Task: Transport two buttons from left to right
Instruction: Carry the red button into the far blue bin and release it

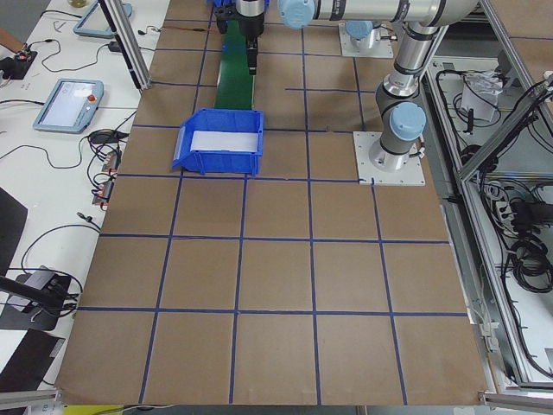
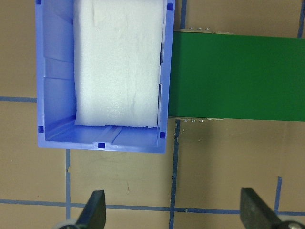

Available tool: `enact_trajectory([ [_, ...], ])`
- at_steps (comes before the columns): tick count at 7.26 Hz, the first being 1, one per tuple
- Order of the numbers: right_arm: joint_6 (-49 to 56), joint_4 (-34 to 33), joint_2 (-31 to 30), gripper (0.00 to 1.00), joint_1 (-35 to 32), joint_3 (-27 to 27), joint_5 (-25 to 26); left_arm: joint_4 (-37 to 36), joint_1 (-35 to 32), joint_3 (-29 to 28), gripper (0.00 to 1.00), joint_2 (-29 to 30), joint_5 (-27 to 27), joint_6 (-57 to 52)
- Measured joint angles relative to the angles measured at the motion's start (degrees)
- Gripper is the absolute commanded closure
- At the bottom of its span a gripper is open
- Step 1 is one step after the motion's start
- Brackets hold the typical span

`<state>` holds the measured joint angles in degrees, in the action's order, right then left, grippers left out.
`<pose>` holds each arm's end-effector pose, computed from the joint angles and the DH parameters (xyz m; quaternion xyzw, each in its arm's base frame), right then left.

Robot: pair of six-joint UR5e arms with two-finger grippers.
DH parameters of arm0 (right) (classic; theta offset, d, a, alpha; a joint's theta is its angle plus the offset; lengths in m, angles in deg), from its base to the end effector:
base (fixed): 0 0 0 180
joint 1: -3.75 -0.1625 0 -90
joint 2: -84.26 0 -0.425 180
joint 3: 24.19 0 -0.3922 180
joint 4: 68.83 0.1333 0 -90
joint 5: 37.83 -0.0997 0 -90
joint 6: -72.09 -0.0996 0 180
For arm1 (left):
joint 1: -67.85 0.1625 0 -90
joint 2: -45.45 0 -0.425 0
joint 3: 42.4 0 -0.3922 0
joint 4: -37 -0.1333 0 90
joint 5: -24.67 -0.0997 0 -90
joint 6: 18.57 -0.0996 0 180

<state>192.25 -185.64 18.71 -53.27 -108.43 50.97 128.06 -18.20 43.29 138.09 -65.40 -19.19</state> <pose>-0.2458 -0.6275 0.3392 0.6883 -0.7219 0.0266 0.0664 -0.0976 -0.5203 0.4999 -0.0291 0.9996 -0.0053 0.0008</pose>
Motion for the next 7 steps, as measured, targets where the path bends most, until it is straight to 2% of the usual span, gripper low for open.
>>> enact_trajectory([
  [3, 3.39, -0.33, 6.48, 0.77, 3.11, -0.59, -0.91, 0.02, 0.00, 0.00, 0.00, 0.00, 0.04, 0.00],
  [4, 3.56, -0.46, 8.05, 0.35, 3.39, -0.63, -0.91, 0.03, 0.00, 0.01, 0.00, 0.00, 0.03, 0.00],
  [5, 3.65, -0.37, 8.73, 0.01, 3.45, -0.58, -0.93, 0.02, 0.00, 0.00, 0.00, 0.00, 0.04, 0.00],
  [7, 5.73, -0.01, 8.81, 0.00, 3.42, -0.16, -0.92, 0.04, 0.00, 0.01, 0.00, -0.03, 0.04, 0.00],
])
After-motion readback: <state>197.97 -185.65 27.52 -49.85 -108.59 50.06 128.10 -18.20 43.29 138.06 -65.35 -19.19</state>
